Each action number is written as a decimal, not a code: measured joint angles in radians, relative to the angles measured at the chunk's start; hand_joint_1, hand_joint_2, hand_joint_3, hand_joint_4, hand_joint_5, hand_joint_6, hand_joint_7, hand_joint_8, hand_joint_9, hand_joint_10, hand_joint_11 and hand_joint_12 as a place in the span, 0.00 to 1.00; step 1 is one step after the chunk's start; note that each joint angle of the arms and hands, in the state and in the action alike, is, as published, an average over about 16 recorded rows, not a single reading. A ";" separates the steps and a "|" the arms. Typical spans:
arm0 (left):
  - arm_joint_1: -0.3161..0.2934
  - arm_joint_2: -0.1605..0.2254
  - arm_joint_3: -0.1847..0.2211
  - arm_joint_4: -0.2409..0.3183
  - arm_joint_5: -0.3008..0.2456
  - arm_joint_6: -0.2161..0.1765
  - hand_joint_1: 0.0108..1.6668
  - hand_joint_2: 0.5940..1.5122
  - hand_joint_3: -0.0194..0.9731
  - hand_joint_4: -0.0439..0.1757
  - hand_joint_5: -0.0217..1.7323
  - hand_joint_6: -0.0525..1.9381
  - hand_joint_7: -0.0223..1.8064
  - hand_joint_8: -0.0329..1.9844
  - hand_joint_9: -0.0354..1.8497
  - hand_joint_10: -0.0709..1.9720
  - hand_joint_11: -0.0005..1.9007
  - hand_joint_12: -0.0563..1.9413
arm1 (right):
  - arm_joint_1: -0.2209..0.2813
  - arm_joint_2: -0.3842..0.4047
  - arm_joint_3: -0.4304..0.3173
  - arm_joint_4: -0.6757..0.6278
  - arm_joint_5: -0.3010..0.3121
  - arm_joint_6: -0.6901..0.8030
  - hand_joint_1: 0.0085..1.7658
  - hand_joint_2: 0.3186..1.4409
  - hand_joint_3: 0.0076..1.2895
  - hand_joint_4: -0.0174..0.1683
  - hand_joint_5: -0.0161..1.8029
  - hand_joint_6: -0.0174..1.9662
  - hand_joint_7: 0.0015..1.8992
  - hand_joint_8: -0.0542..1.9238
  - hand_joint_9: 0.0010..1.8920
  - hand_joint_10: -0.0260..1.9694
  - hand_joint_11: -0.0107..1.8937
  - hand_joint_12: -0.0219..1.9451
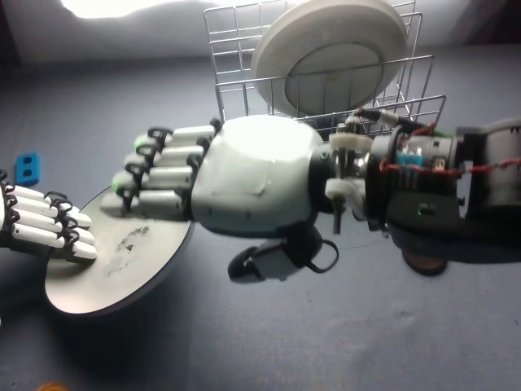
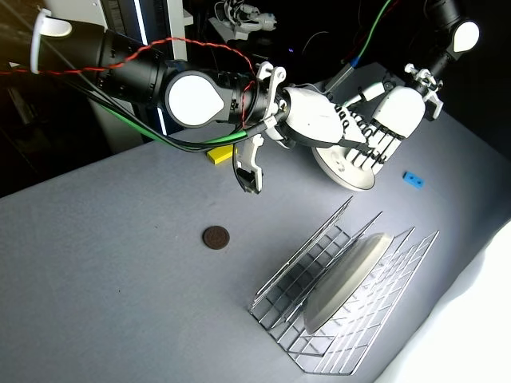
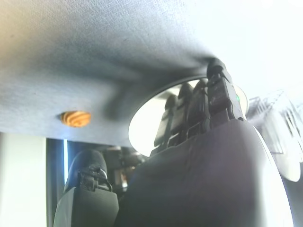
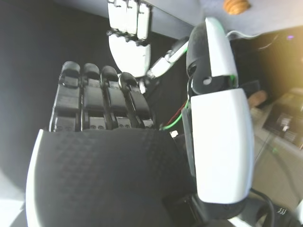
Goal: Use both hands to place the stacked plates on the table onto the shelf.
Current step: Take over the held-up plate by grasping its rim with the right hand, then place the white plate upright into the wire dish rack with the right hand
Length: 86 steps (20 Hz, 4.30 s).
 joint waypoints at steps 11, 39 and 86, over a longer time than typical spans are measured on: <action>0.009 -0.007 0.013 -0.015 -0.008 -0.023 0.01 0.59 0.02 0.20 0.01 0.03 0.02 0.01 0.00 0.01 0.01 0.02 | -0.069 -0.102 0.042 0.104 0.044 -0.208 0.60 0.67 0.00 0.11 0.02 0.03 0.01 0.03 0.01 0.02 0.01 0.00; 0.002 -0.015 0.024 -0.011 -0.012 -0.031 0.01 0.58 0.02 0.17 0.01 0.03 0.02 0.01 0.00 0.01 0.02 0.02 | -0.096 -0.351 0.340 0.195 0.128 -0.269 0.62 0.65 0.00 0.07 0.41 0.15 0.43 0.10 0.48 0.06 0.34 0.60; -0.497 0.106 -0.094 0.092 -0.008 0.198 0.01 0.58 0.02 0.22 0.02 0.03 0.02 0.01 0.03 0.04 0.01 0.04 | -0.058 0.115 -0.106 0.110 0.083 -0.257 0.66 0.58 0.00 0.16 0.53 0.44 0.59 0.38 0.71 0.01 0.52 0.57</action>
